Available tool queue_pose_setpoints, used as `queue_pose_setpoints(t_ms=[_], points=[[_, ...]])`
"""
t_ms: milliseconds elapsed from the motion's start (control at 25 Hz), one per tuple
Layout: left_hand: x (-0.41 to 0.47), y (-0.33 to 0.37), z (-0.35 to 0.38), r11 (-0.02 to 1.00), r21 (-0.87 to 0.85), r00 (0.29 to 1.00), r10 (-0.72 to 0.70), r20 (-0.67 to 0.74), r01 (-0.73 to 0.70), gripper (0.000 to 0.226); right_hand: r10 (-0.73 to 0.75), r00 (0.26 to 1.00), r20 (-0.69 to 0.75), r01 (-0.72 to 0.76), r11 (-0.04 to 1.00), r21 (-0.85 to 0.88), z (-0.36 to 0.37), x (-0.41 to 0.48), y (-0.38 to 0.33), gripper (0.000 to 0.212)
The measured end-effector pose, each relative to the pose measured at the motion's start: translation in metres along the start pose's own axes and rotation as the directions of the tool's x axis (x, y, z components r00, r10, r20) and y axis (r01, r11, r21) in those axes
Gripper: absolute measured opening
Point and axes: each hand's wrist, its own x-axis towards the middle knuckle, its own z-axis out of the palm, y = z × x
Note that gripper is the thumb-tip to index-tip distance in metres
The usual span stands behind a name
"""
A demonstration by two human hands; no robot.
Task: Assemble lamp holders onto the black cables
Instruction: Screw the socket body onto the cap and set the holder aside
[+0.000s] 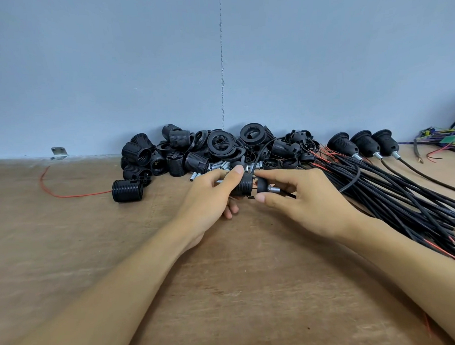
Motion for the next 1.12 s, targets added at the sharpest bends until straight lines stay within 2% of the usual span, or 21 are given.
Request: queue_pose_setpoints(t_ms=[320, 520, 760, 920, 1120], points=[[-0.0026, 0.0022, -0.0007, 0.994, -0.11, 1.0, 0.019, 0.023, -0.017, 0.028, 0.012, 1.0, 0.009, -0.013, 0.999, 0.053, 0.0018, -0.0006, -0.001, 0.031], [-0.0057, 0.003, -0.0038, 0.967, -0.252, 0.999, 0.037, 0.021, -0.03, 0.017, -0.004, 1.0, -0.005, 0.004, 1.0, -0.012, 0.0025, -0.0018, 0.0008, 0.02], [-0.0071, 0.0032, -0.0063, 0.976, -0.215, 0.993, 0.059, 0.099, -0.037, 0.018, -0.012, 0.999, -0.033, 0.011, 0.999, -0.04, 0.0032, -0.002, 0.0002, 0.034], [-0.0076, 0.0032, -0.0092, 0.974, -0.226, 0.988, 0.06, 0.145, -0.026, 0.029, -0.001, 0.999, -0.037, 0.0, 1.0, -0.026, 0.0046, -0.0038, -0.0006, 0.035], [-0.0077, 0.002, -0.0054, 0.98, -0.194, 0.989, 0.076, 0.124, -0.051, 0.029, 0.011, 0.999, -0.043, -0.009, 0.999, 0.032, 0.0031, -0.0046, -0.0039, 0.033]])
